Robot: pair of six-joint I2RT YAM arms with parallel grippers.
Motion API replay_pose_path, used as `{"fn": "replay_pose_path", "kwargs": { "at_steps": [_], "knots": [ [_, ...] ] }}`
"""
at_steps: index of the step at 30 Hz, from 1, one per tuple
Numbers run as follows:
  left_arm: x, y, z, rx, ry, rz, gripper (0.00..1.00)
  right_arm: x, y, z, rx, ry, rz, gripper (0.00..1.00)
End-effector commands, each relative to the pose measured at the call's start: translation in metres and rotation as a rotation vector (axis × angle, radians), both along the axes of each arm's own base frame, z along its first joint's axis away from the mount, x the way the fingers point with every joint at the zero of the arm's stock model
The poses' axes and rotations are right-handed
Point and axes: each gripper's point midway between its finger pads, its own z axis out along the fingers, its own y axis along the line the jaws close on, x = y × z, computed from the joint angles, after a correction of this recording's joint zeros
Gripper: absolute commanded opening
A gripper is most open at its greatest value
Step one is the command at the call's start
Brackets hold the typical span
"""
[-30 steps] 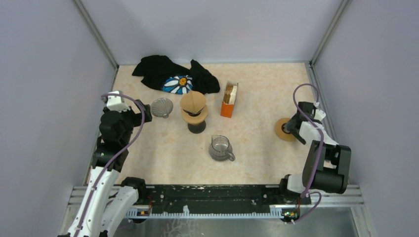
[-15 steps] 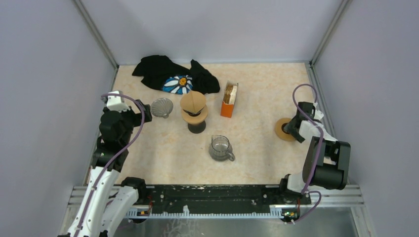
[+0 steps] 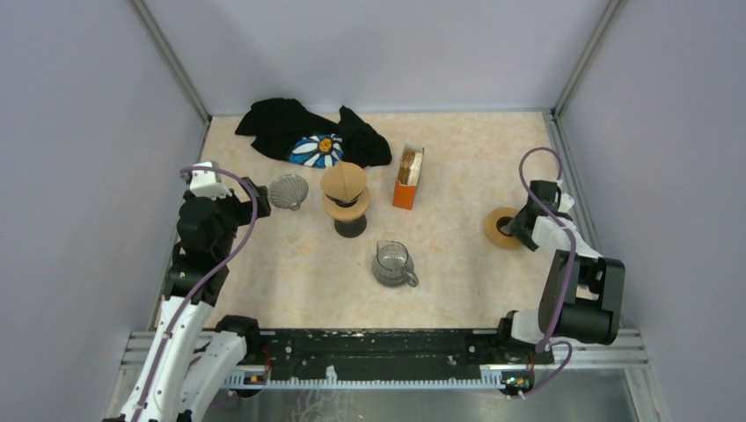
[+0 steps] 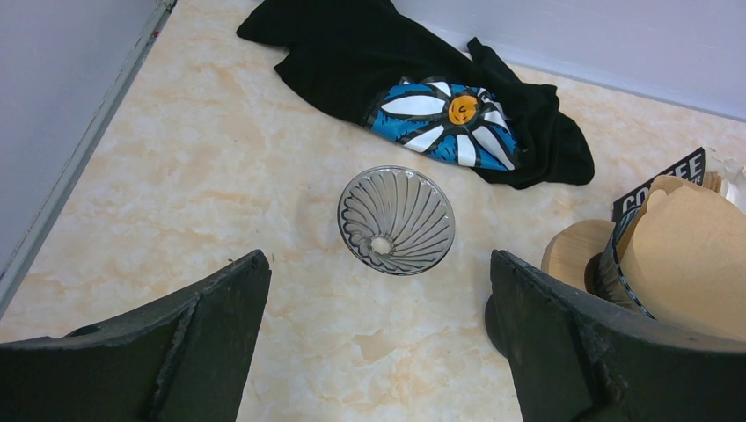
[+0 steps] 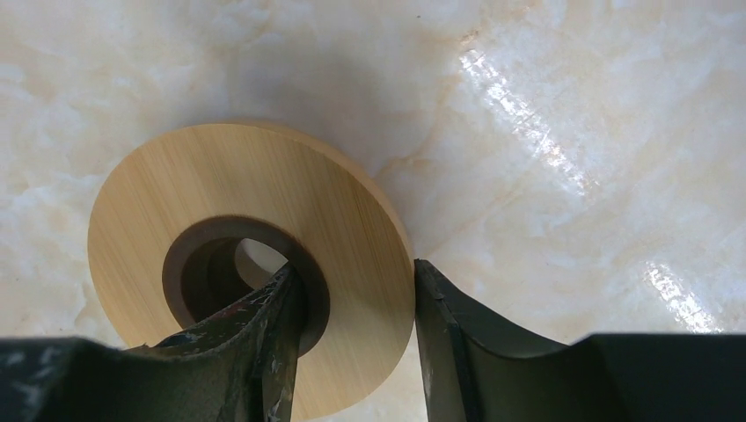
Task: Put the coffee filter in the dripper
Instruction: Pick up the dripper holder from the center of the board, then place the dripper holder onto the coffee server.
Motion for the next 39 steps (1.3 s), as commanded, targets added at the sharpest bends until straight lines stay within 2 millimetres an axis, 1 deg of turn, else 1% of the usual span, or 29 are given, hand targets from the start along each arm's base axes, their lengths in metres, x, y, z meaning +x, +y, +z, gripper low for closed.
{"fn": "replay_pose_path", "kwargs": {
  "at_steps": [1, 7, 12, 17, 20, 24, 27, 35, 39],
  "knots": [
    [0.003, 0.002, 0.005, -0.005, -0.024, 0.011, 0.99, 0.017, 0.008, 0.026, -0.034, -0.091, 0.055, 0.39],
    [0.003, 0.003, 0.004, -0.002, -0.02, 0.017, 0.99, 0.022, 0.033, 0.044, -0.053, -0.121, 0.156, 0.37],
    [0.004, 0.005, 0.001, 0.0, -0.011, 0.024, 0.99, 0.024, 0.054, 0.064, -0.041, -0.153, 0.259, 0.36],
    [0.006, 0.006, -0.002, 0.004, 0.004, 0.031, 0.99, 0.023, 0.082, 0.085, -0.036, -0.175, 0.384, 0.36],
    [0.006, 0.008, -0.004, 0.008, 0.009, 0.043, 0.99, 0.022, 0.102, 0.102, -0.019, -0.208, 0.471, 0.36],
    [0.008, 0.01, -0.007, 0.012, 0.02, 0.055, 0.99, 0.017, 0.128, 0.121, -0.024, -0.223, 0.588, 0.36],
    [0.008, 0.012, -0.01, 0.017, 0.031, 0.066, 0.99, 0.011, 0.147, 0.131, -0.014, -0.235, 0.655, 0.36],
    [0.008, 0.019, -0.012, 0.031, 0.038, 0.101, 0.99, -0.005, 0.2, 0.154, 0.002, -0.264, 0.847, 0.36],
    [0.009, 0.02, -0.014, 0.036, 0.046, 0.107, 0.99, -0.015, 0.226, 0.161, 0.009, -0.268, 0.942, 0.36]
  ]
}}
